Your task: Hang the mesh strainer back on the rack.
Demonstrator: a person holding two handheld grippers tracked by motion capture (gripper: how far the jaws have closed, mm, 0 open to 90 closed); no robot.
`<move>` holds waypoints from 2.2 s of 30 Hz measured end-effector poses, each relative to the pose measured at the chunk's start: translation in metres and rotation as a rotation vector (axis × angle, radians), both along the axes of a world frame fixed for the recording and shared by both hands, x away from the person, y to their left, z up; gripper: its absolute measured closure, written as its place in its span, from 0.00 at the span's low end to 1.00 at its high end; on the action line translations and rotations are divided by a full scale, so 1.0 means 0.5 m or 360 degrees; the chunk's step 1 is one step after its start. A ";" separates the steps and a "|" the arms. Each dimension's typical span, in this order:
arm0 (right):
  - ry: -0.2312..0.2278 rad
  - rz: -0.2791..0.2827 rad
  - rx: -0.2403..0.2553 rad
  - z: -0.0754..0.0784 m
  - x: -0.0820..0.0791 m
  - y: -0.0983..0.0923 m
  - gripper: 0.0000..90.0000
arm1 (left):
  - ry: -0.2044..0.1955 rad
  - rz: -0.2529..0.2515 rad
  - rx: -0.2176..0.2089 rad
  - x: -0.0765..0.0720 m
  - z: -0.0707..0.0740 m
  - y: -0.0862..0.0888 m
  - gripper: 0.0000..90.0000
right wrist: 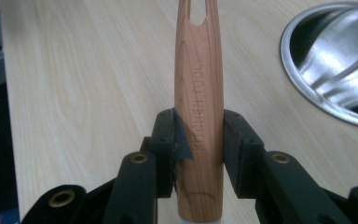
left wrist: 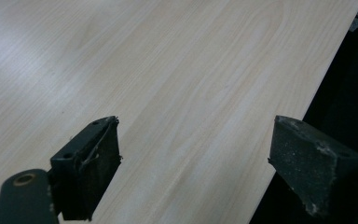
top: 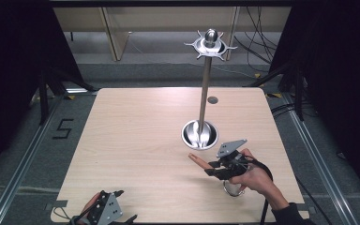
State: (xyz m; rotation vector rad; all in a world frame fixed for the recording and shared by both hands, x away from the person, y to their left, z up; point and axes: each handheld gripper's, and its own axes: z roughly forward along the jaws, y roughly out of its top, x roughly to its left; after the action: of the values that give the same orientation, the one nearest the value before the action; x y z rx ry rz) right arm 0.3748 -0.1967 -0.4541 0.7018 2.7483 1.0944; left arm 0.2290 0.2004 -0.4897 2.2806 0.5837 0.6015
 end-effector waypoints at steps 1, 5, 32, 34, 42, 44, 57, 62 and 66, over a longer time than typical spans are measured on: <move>0.0018 -0.0007 0.0016 0.004 -0.001 -0.003 0.76 | -0.0009 0.0005 -0.0004 -0.001 0.000 0.000 0.17; 0.0036 0.0008 0.0133 0.013 -0.004 -0.004 0.76 | -0.0008 0.0006 -0.0006 -0.001 0.000 0.001 0.17; -0.0068 -0.0024 0.0627 0.088 0.023 -0.015 0.77 | -0.0015 0.0014 -0.0001 0.001 0.000 0.001 0.17; -0.0121 -0.0032 0.0622 0.097 0.028 -0.019 0.77 | -0.0018 0.0007 0.0014 0.001 0.001 0.002 0.17; -0.0206 -0.0097 0.0645 0.131 0.041 -0.026 0.77 | -0.0012 0.0008 -0.0002 0.002 0.000 0.001 0.17; -0.0198 -0.0123 0.0660 0.141 0.042 -0.026 0.77 | -0.0017 0.0007 0.0012 0.002 0.001 0.002 0.17; -0.0325 -0.0244 0.0750 0.227 0.056 -0.045 0.77 | 0.0002 0.0007 -0.0009 0.002 0.001 0.000 0.17; -0.0365 -0.0294 0.0771 0.275 0.064 -0.058 0.77 | 0.0001 0.0008 -0.0014 0.002 0.001 -0.001 0.17; -0.0433 -0.0305 0.0785 0.293 0.074 -0.066 0.77 | 0.0001 0.0006 -0.0011 0.001 0.001 -0.001 0.17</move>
State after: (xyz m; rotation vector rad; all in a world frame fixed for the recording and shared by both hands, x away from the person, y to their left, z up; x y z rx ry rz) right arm 0.4117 -0.2295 -0.3074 0.7756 2.1503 1.6950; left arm 0.2297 0.2001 -0.4893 2.2739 0.5897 0.5995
